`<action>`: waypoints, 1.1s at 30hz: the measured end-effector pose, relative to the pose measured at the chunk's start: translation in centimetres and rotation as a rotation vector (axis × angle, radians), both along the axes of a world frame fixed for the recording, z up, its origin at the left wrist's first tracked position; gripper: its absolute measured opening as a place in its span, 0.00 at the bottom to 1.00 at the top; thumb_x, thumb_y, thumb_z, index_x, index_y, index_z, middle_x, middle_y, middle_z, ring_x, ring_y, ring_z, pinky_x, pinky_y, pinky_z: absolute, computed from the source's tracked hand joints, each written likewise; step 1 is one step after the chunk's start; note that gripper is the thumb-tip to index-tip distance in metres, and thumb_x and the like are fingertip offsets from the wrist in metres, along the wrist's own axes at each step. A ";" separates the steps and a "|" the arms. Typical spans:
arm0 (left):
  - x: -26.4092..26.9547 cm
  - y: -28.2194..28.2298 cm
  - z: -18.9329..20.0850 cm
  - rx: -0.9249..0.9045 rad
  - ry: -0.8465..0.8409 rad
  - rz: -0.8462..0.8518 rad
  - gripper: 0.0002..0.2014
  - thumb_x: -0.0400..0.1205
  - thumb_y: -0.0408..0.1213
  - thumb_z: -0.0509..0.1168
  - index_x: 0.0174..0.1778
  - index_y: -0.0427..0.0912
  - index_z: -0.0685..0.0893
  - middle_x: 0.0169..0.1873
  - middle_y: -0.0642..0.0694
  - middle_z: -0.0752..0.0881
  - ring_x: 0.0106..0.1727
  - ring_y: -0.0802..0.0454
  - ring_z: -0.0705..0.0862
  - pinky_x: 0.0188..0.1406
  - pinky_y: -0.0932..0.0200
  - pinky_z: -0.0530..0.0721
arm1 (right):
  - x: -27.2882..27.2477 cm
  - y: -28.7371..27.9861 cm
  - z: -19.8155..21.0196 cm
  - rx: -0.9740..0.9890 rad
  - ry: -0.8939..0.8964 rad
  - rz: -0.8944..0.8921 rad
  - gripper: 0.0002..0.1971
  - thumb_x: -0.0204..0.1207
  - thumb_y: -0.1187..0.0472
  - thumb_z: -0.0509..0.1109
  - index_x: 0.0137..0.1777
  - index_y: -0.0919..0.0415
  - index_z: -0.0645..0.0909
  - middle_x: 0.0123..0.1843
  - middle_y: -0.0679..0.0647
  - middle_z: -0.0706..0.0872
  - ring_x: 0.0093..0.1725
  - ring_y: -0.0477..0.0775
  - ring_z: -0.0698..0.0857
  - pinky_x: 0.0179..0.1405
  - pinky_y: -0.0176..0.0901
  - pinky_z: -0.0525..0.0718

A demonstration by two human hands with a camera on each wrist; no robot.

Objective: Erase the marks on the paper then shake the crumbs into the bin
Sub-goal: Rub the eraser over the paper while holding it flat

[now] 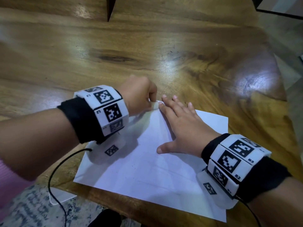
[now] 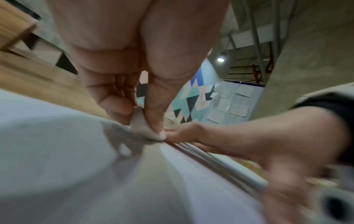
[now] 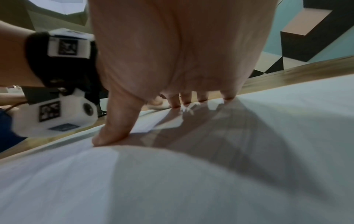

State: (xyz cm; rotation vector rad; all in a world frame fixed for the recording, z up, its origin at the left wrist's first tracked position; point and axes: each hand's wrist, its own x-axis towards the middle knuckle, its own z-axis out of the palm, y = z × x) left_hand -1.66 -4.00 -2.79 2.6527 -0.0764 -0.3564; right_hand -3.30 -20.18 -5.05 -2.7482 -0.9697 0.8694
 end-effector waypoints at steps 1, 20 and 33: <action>-0.7 -0.2 -0.2 -0.013 0.030 -0.037 0.05 0.71 0.37 0.70 0.40 0.41 0.87 0.25 0.53 0.79 0.33 0.52 0.77 0.32 0.64 0.70 | 0.0 0.0 0.0 0.003 0.003 -0.002 0.60 0.61 0.33 0.72 0.82 0.51 0.35 0.82 0.44 0.28 0.81 0.49 0.28 0.81 0.56 0.33; -2.7 2.8 -1.3 -0.116 0.020 0.194 0.05 0.69 0.38 0.73 0.35 0.42 0.86 0.21 0.53 0.80 0.24 0.62 0.75 0.22 0.80 0.69 | 0.0 0.0 0.0 -0.012 0.006 -0.001 0.60 0.62 0.32 0.71 0.81 0.50 0.34 0.82 0.44 0.27 0.80 0.47 0.27 0.81 0.54 0.32; -3.6 1.7 -0.6 -0.039 0.022 -0.022 0.03 0.70 0.37 0.73 0.33 0.42 0.86 0.21 0.56 0.77 0.26 0.61 0.76 0.29 0.70 0.72 | 0.0 0.0 0.1 0.005 0.014 -0.011 0.60 0.61 0.33 0.72 0.81 0.50 0.35 0.82 0.43 0.28 0.80 0.47 0.28 0.81 0.54 0.32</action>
